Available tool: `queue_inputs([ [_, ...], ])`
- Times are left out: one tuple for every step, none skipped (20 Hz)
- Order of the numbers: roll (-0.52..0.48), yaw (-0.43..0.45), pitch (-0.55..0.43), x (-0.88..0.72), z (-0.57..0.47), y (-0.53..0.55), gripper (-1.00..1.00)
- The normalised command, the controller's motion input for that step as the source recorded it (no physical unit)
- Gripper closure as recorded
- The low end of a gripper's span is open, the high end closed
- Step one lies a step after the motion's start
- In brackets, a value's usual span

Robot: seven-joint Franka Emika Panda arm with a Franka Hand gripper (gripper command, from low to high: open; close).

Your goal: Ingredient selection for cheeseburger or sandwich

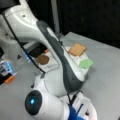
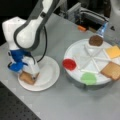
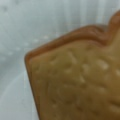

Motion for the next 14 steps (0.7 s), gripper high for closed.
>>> queue_inputs([
  [-0.490, -0.263, -0.137, -0.46, -0.11, 0.68, -1.00],
  [-0.433, -0.211, -0.114, -0.43, -0.11, 0.63, -1.00],
  [-0.387, -0.178, -0.102, -0.38, -0.10, 0.55, -1.00],
  [-0.340, -0.144, -0.086, -0.33, -0.08, 0.47, -1.00],
  [-0.301, -0.123, -0.077, -0.27, -0.06, 0.38, -1.00],
  [-0.268, -0.097, -0.061, -0.22, -0.05, 0.29, -1.00],
  [-0.237, -0.082, -0.053, -0.17, -0.02, 0.21, -1.00],
  [-0.208, -0.071, -0.045, -0.12, 0.00, 0.14, -1.00],
  [-0.183, -0.062, -0.038, -0.08, 0.01, 0.08, -1.00],
  [-0.163, -0.053, -0.032, -0.04, 0.03, 0.04, -1.00],
  [-0.146, -0.045, -0.026, -0.02, 0.04, 0.02, -1.00],
  [-0.155, 0.047, 0.032, -0.01, 0.08, -0.02, -1.00],
  [-0.150, 0.089, 0.066, -0.03, 0.12, -0.06, -1.00],
  [-0.153, 0.117, 0.087, -0.05, 0.16, -0.10, -1.00],
])
